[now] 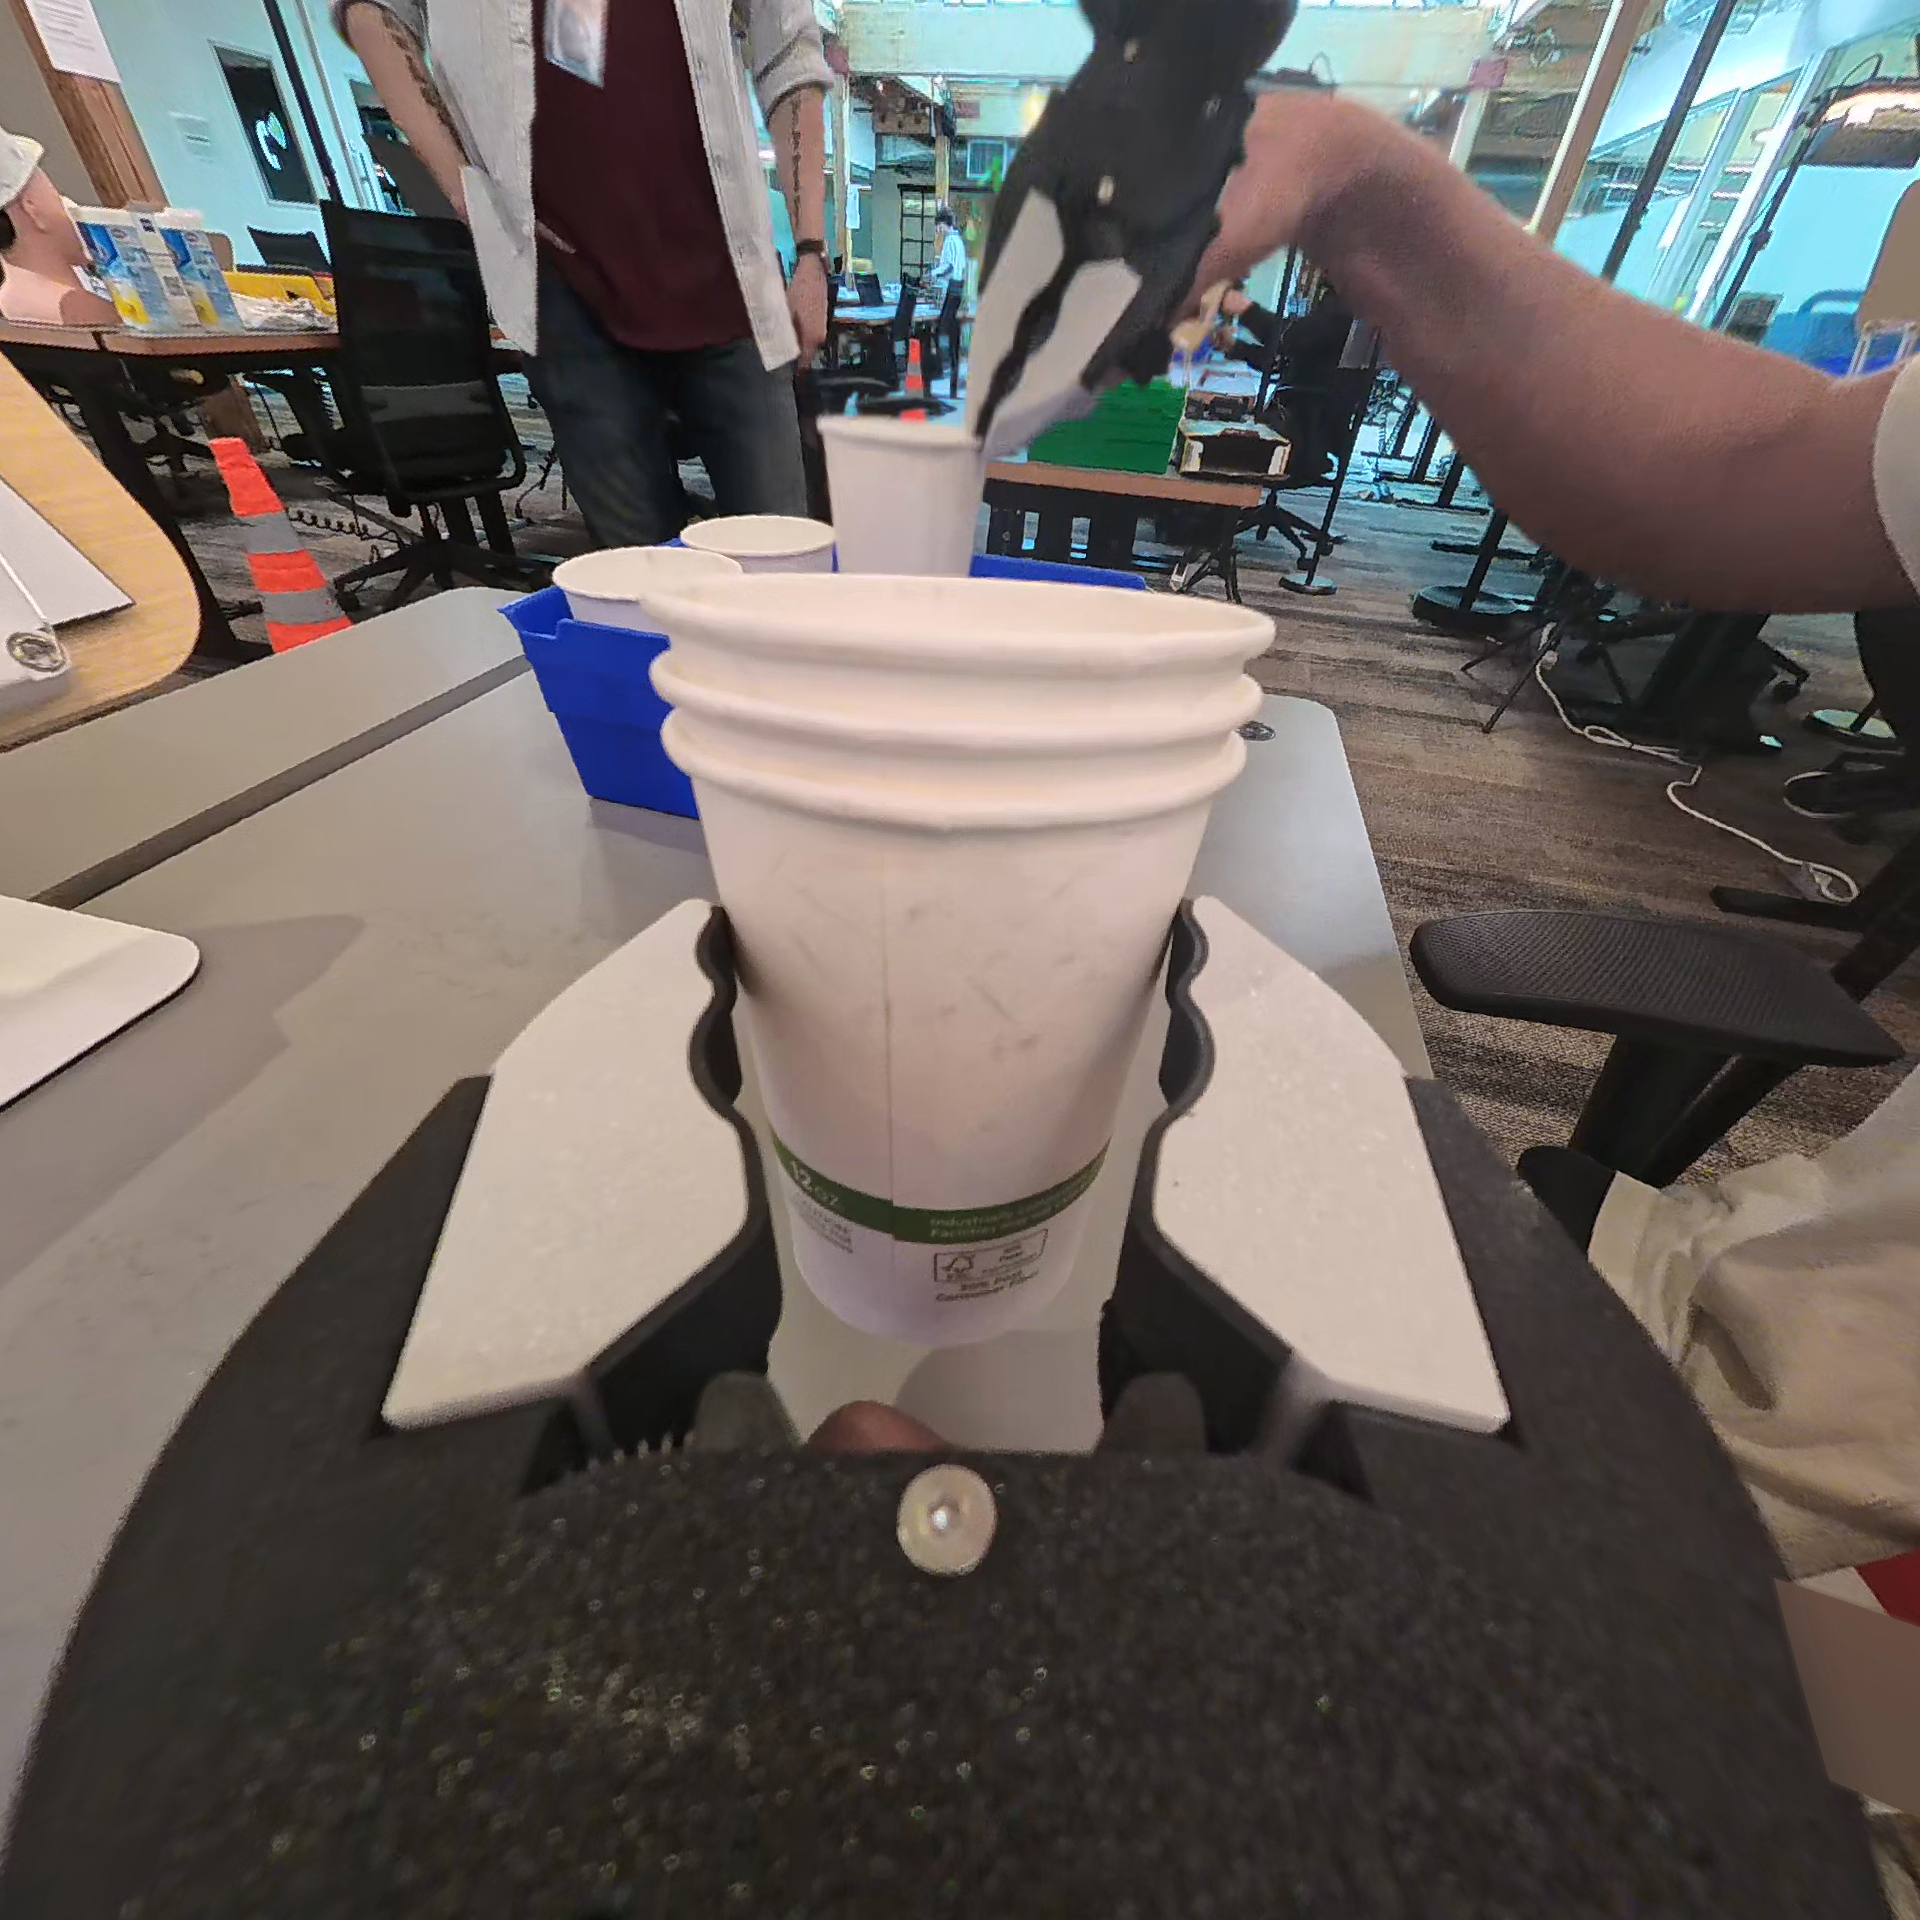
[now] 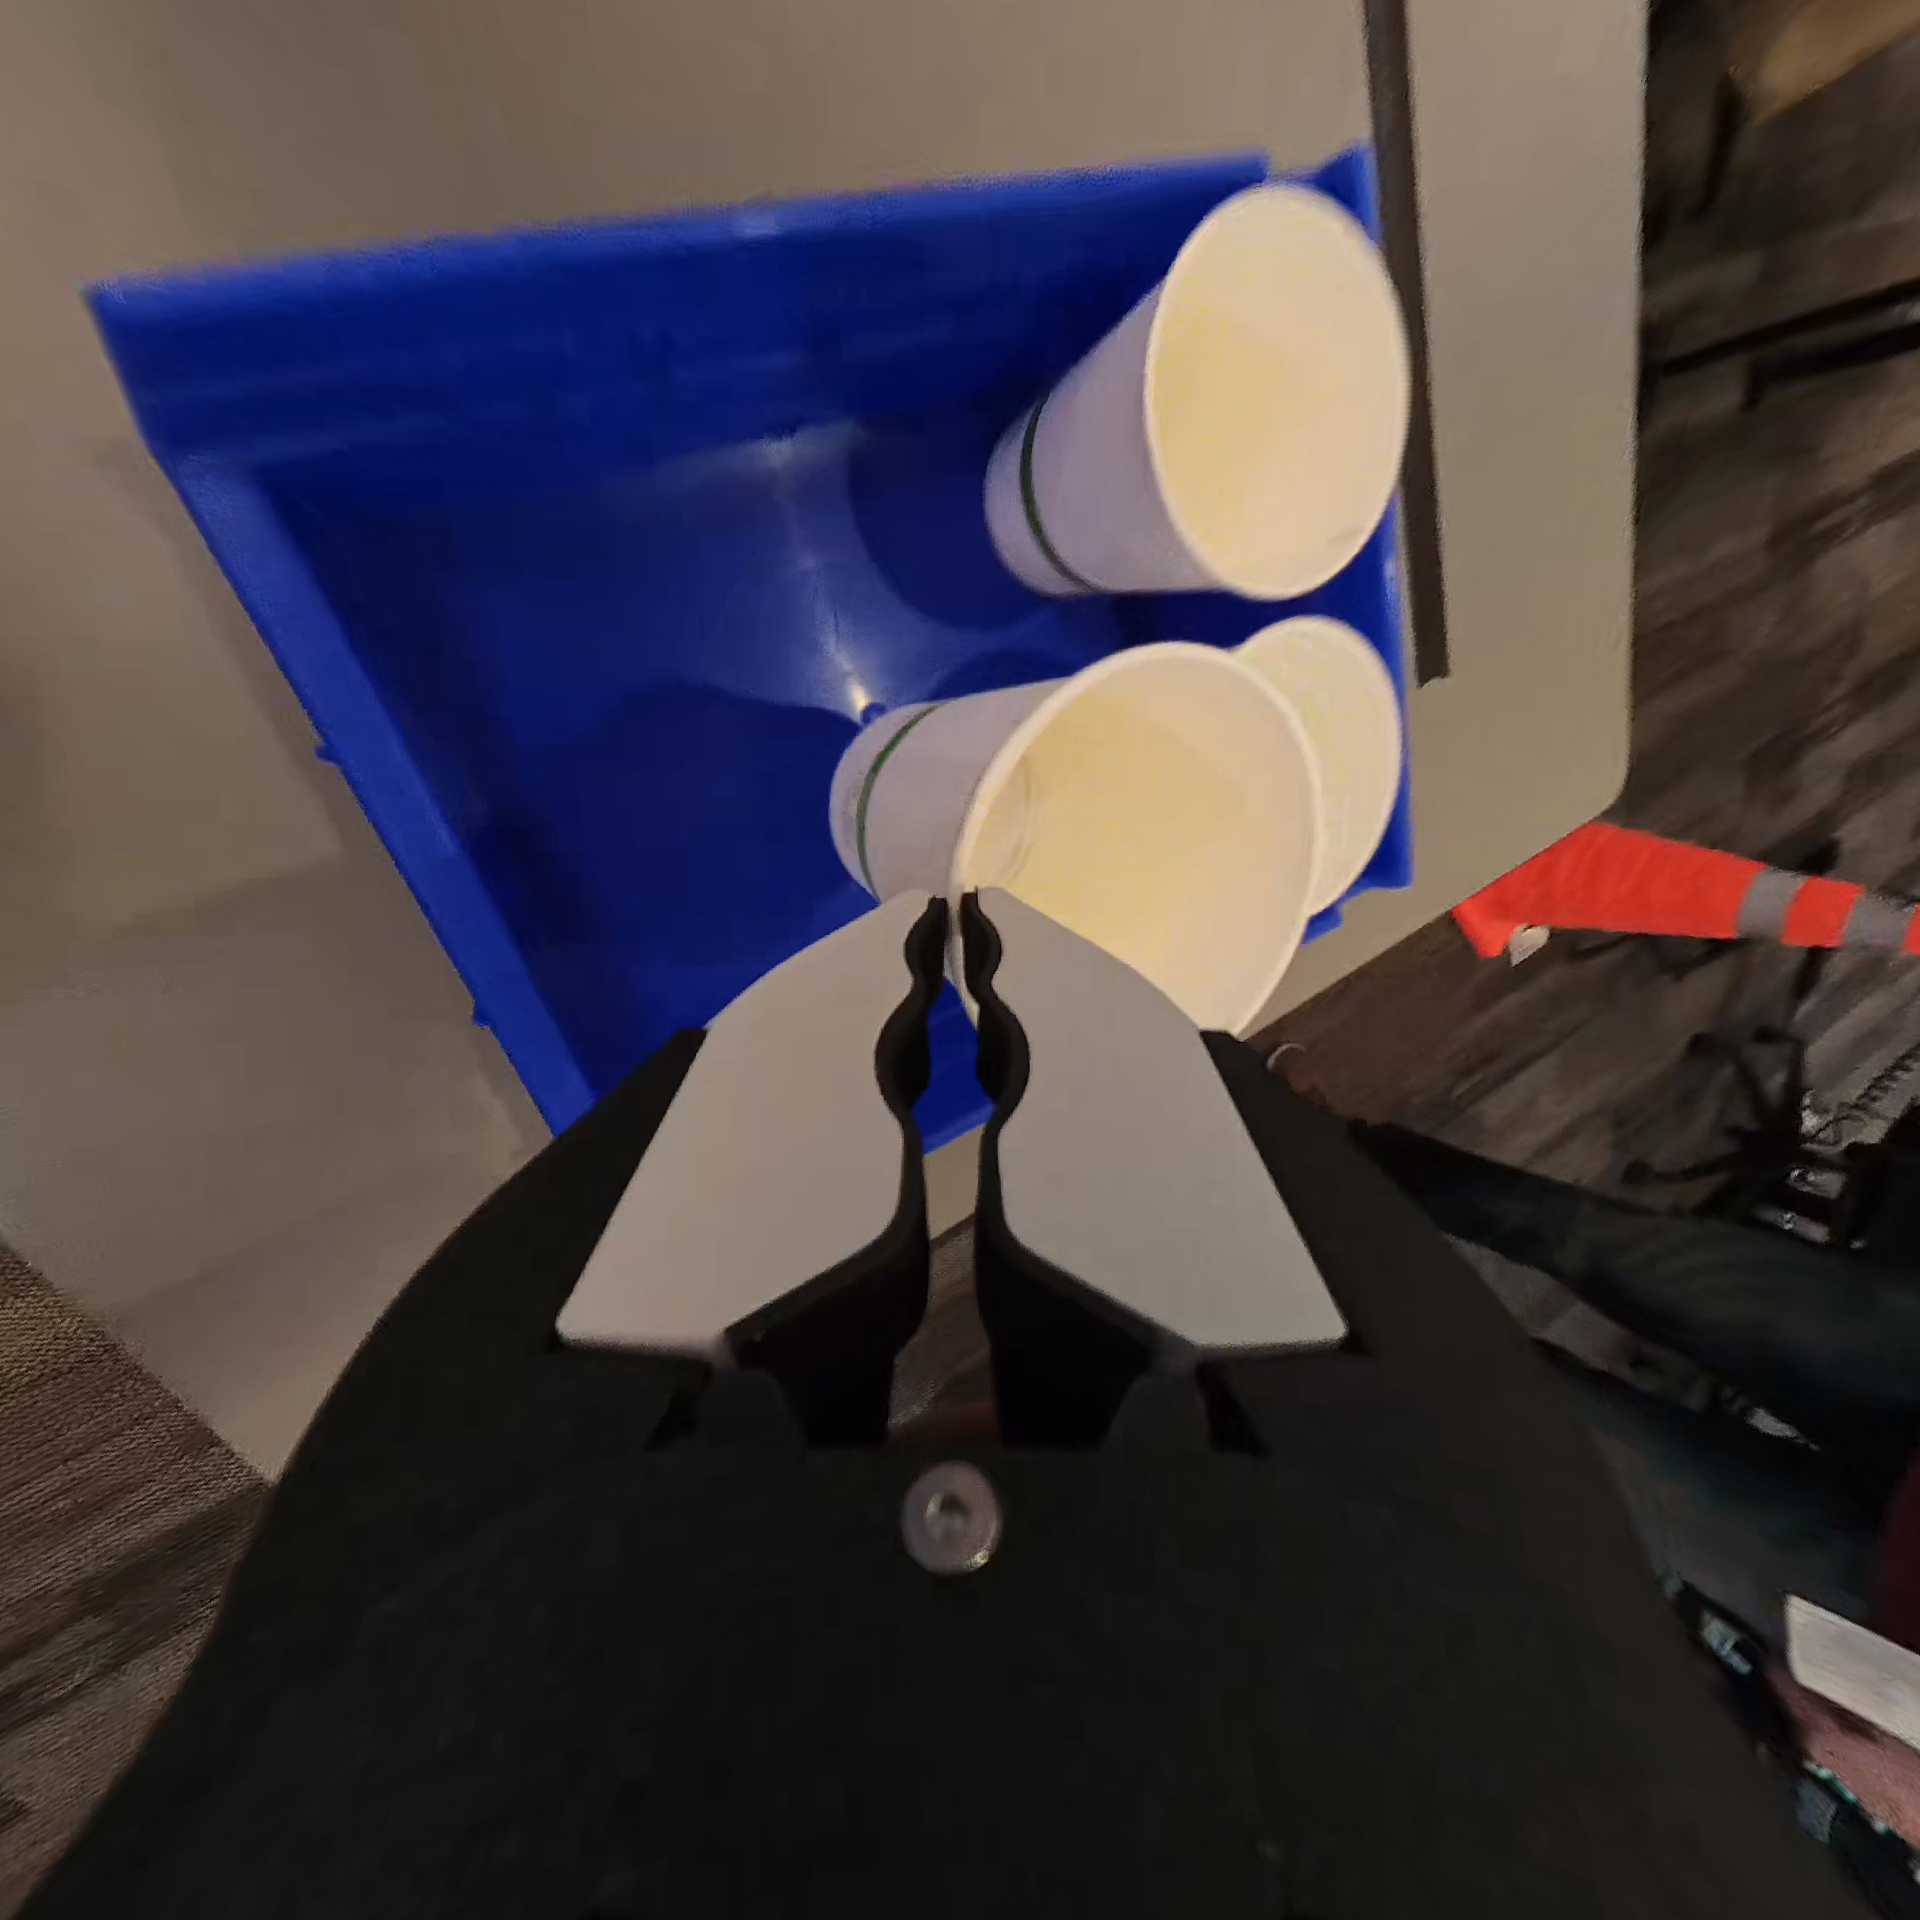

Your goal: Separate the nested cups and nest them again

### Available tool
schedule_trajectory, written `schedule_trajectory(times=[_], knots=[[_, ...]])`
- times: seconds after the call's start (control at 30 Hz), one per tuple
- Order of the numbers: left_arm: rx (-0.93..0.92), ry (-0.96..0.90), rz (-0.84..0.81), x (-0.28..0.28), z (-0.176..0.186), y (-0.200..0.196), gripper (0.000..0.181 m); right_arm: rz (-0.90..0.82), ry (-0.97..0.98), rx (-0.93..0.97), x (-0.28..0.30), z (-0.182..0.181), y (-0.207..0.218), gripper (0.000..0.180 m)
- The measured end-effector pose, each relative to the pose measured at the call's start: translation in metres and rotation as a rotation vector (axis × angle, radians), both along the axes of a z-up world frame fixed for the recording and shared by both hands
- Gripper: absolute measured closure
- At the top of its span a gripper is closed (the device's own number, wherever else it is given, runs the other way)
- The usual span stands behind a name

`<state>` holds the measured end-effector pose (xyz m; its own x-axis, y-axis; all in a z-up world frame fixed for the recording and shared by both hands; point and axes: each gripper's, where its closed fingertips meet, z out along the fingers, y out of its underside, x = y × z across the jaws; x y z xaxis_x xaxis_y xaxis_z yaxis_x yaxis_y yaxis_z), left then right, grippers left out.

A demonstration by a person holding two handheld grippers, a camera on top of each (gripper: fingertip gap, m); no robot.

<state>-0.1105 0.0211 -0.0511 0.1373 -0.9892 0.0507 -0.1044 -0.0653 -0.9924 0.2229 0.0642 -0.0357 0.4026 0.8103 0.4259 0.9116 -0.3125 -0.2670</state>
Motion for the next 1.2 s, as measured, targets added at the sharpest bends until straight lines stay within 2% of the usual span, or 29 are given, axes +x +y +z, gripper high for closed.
schedule_trajectory(times=[0.2,0.37,0.47,0.57,0.67,0.73,0.8,0.93,1.1,1.2], knots=[[-0.006,0.012,-0.002,0.003,-0.005,0.000,0.101,-0.016,-0.014,-0.036,0.019,-0.049,0.005,0.176],[-0.005,0.022,0.002,0.004,-0.007,0.000,0.101,0.011,-0.039,-0.037,0.020,-0.055,0.006,0.176],[-0.010,0.017,0.004,0.003,-0.007,0.002,0.101,-0.013,-0.061,-0.054,0.015,-0.047,0.003,0.156],[-0.015,0.011,0.003,0.004,-0.007,0.003,0.101,0.103,0.043,0.004,-0.049,-0.010,-0.005,0.156],[-0.015,0.016,0.002,0.005,-0.009,0.004,0.101,0.400,0.271,0.004,-0.168,0.029,-0.043,0.161],[-0.010,0.027,0.005,0.006,-0.011,0.004,0.101,0.588,0.352,-0.037,-0.234,0.040,-0.074,0.163],[-0.004,0.034,0.005,0.006,-0.012,0.002,0.101,0.693,0.343,-0.071,-0.276,0.039,-0.088,0.162],[0.001,0.033,0.007,0.005,-0.011,0.001,0.101,0.753,0.304,-0.151,-0.317,0.022,-0.087,0.162],[0.008,0.034,0.009,0.004,-0.010,0.001,0.101,0.759,0.304,-0.194,-0.327,0.015,-0.081,0.175],[0.012,0.040,0.013,0.004,-0.011,0.002,0.101,0.758,0.293,-0.203,-0.326,0.013,-0.080,0.175]])
